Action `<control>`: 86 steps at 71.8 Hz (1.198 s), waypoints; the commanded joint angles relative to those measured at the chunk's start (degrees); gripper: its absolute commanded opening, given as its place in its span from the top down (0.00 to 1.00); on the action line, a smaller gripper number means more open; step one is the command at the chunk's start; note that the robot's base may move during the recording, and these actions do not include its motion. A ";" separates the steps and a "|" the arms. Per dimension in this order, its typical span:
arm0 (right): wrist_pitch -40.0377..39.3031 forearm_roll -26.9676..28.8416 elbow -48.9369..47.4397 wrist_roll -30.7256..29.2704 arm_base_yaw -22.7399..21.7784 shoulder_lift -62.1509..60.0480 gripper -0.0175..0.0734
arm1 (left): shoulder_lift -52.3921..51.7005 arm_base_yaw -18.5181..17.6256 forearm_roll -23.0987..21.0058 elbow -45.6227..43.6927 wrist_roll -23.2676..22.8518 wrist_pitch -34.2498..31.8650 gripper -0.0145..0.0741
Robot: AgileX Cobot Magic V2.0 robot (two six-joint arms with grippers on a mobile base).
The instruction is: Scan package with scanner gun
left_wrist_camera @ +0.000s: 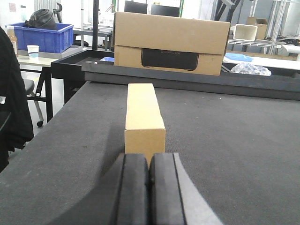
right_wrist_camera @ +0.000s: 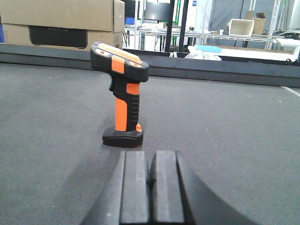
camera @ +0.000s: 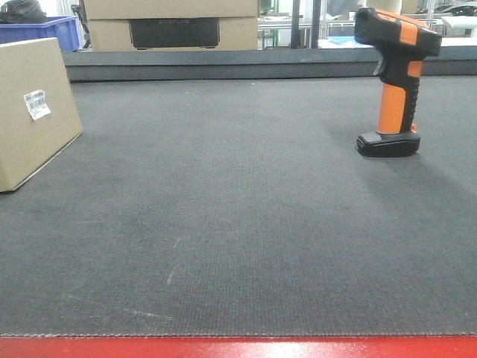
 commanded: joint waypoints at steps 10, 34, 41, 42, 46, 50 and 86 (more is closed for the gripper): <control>-1.09 0.12 0.19 0.22 -0.24 -0.17 0.98 | -0.25 -0.11 -0.14 -0.15 -0.47 -1.03 0.96; -1.09 0.12 0.19 0.22 -0.24 -0.17 0.98 | -2.21 -0.01 -1.13 7.19 2.69 -9.59 0.96; -1.09 0.12 0.19 0.22 -0.24 -0.17 0.98 | -5.78 -0.01 -4.37 10.96 4.75 -11.26 0.96; -1.09 0.12 0.19 0.22 -0.24 -0.17 0.98 | -6.38 -0.01 -4.37 11.35 4.75 -11.10 0.96; -1.09 0.12 0.19 0.22 -0.24 -0.17 0.98 | -8.95 -0.01 -4.37 12.80 4.61 -10.34 0.96; -1.09 0.12 0.19 0.22 -0.24 -0.17 0.98 | -11.27 -0.01 -4.37 13.00 4.62 -9.69 0.96; -1.09 0.12 0.19 0.22 -0.24 -0.17 0.98 | -11.27 -1.19 -4.37 13.00 4.53 -5.59 0.96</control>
